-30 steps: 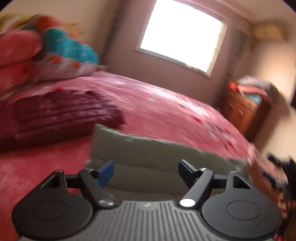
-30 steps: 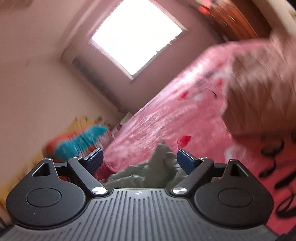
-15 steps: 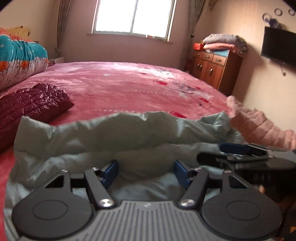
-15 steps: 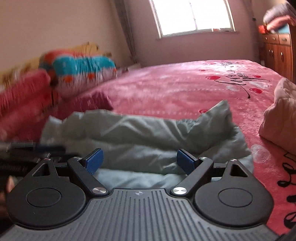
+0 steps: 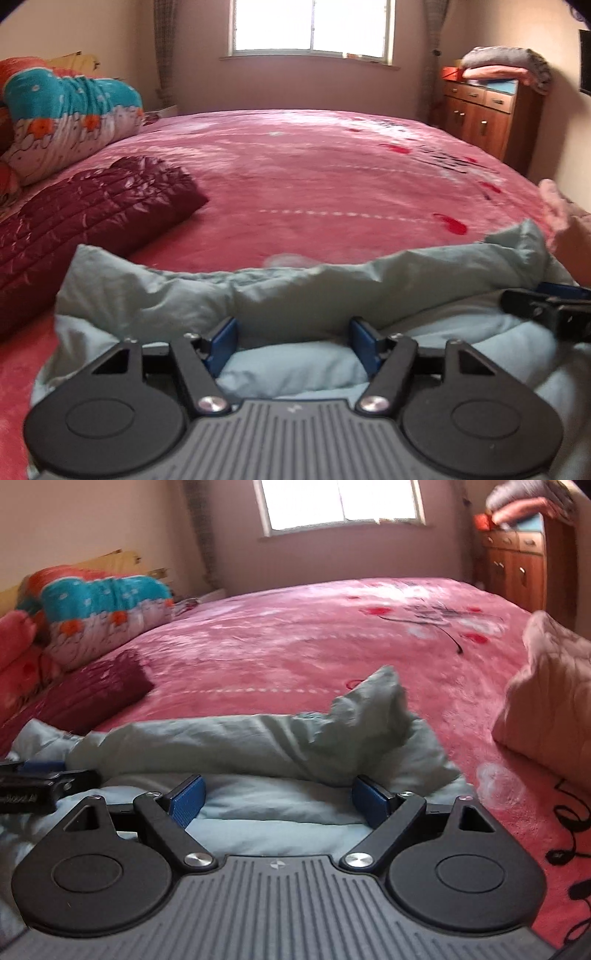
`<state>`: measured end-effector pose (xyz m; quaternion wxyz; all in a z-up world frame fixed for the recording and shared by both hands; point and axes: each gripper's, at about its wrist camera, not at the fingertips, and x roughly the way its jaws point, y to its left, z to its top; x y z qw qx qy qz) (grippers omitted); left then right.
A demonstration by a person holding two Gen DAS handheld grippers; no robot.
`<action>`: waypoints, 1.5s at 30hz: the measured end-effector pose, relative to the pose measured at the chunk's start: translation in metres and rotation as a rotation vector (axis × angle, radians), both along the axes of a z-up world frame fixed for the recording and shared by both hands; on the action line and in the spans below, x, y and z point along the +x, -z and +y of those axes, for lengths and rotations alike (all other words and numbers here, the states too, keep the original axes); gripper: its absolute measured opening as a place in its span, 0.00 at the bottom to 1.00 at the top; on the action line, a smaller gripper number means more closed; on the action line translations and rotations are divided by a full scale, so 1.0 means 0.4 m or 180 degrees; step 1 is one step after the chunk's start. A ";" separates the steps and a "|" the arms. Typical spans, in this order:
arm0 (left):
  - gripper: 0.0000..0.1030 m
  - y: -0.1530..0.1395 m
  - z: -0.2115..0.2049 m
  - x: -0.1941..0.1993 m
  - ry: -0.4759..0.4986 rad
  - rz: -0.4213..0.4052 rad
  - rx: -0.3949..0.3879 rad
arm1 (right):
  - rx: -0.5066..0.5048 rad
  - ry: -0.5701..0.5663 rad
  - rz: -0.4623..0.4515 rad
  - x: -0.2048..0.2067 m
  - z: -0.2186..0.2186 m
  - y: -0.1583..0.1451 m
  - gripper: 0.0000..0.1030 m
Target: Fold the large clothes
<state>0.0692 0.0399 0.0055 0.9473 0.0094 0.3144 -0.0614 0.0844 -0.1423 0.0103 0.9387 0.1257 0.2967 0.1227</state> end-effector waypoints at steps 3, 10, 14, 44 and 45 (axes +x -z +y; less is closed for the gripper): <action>0.71 0.010 0.009 0.019 -0.0115 0.0016 0.0029 | -0.0012 0.0088 0.0067 0.025 -0.013 0.017 1.00; 0.76 0.035 0.008 0.054 -0.0256 0.0072 0.0069 | -0.0112 0.0286 0.0236 0.083 -0.029 0.055 1.00; 0.78 0.051 0.003 0.069 -0.0293 0.0101 0.0080 | -0.0077 0.0373 0.0349 0.105 -0.036 0.082 1.00; 0.79 0.046 -0.009 0.059 -0.0395 0.0186 0.0194 | -0.0393 0.0463 0.0121 0.070 0.026 0.026 1.00; 0.79 0.039 -0.006 0.054 -0.0419 0.0186 0.0183 | -0.0380 0.0447 0.0050 0.063 0.031 0.013 1.00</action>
